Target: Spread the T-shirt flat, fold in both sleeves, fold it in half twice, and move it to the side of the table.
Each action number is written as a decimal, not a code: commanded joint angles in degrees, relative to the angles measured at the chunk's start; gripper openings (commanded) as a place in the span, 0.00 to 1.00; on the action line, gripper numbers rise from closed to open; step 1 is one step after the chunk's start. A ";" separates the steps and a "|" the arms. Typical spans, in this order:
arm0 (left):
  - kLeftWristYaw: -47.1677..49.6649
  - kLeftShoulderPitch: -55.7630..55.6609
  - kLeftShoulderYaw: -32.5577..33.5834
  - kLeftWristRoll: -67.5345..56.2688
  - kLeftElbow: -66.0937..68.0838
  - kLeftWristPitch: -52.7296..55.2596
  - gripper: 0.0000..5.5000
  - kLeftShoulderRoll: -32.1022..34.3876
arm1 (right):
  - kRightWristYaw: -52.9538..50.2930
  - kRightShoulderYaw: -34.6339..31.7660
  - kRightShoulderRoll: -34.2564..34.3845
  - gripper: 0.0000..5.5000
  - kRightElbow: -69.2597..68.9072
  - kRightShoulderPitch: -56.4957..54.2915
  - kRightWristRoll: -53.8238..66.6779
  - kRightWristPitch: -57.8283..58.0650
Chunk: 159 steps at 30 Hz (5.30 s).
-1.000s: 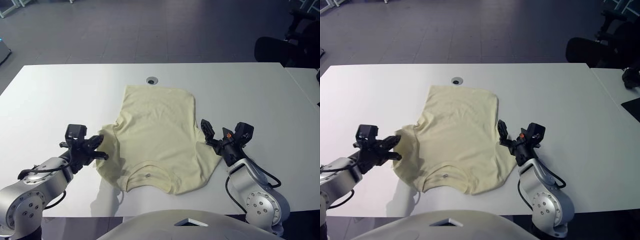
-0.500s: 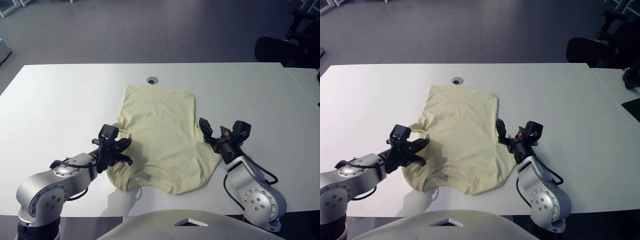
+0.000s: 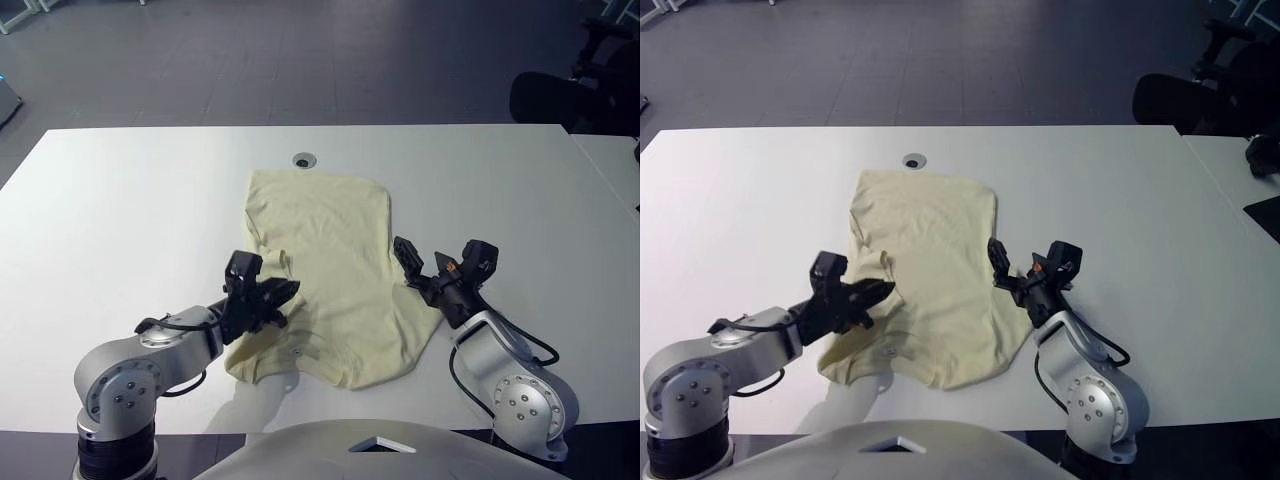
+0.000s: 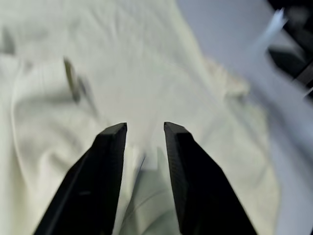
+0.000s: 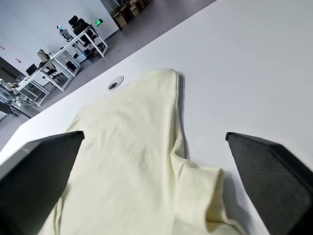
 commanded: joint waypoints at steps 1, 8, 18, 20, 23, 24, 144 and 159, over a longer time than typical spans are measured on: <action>10.21 -2.23 4.73 -9.95 1.98 -7.19 0.42 -0.47 | 0.73 -5.63 -4.98 0.98 -1.59 1.71 3.83 3.17; 10.58 1.48 9.54 0.87 3.56 -16.95 0.62 2.03 | 5.31 -10.84 -14.06 0.98 -1.68 8.36 11.25 9.88; 9.56 6.47 7.56 5.52 3.33 -21.85 0.92 -0.39 | 5.95 -8.35 -14.96 0.93 1.55 11.98 12.85 11.77; 9.64 6.18 7.06 5.55 3.58 -21.96 0.98 -0.35 | 5.24 -6.90 -13.87 0.87 2.09 11.19 12.79 11.27; 9.53 6.47 6.99 5.46 4.00 -22.22 0.98 -0.08 | 4.18 -5.90 -12.60 0.78 2.13 11.12 13.28 10.81; 9.44 6.45 6.97 5.45 4.24 -22.19 0.98 0.09 | 3.98 -5.72 -12.38 0.75 1.75 11.72 13.42 10.73; -40.20 23.70 -7.60 51.32 6.51 -45.44 0.98 15.62 | 35.68 32.44 -44.79 0.98 -2.47 5.75 -43.50 -21.08; -51.66 32.64 -3.74 73.00 20.57 -85.10 0.98 27.25 | 46.14 9.89 -52.79 0.98 -1.68 18.87 -45.01 -40.11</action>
